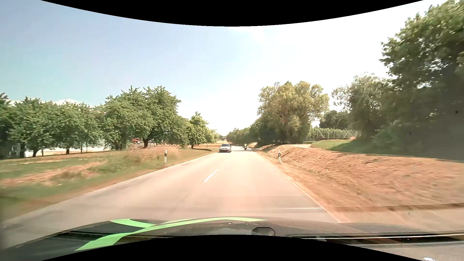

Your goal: Follow the waypoints while adhering to traffic rules and regulations

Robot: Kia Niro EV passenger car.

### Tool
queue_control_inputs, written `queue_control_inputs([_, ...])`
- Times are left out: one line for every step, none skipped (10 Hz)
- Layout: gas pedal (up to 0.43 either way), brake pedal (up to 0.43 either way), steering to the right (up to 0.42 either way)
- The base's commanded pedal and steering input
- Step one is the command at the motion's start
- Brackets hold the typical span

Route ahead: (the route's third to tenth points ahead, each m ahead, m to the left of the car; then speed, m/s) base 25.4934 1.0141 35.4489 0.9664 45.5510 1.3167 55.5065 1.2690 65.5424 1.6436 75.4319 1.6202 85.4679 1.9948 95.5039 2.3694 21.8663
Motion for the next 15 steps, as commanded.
queue_control_inputs([0.24,0.0,-0.001])
queue_control_inputs([0.24,0.0,-0.001])
queue_control_inputs([0.228,0.0,-0.001])
queue_control_inputs([0.189,0.0,-0.001])
queue_control_inputs([0.177,0.0,-0.001])
queue_control_inputs([0.177,0.0,-0.001])
queue_control_inputs([0.197,0.0,-0.001])
queue_control_inputs([0.209,0.0,-0.001])
queue_control_inputs([0.22,0.0,-0.001])
queue_control_inputs([0.22,0.0,0.0])
queue_control_inputs([0.22,0.0,0.0])
queue_control_inputs([0.22,0.0,0.0])
queue_control_inputs([0.22,0.0,0.0])
queue_control_inputs([0.248,0.0,0.0])
queue_control_inputs([0.248,0.0,0.0])
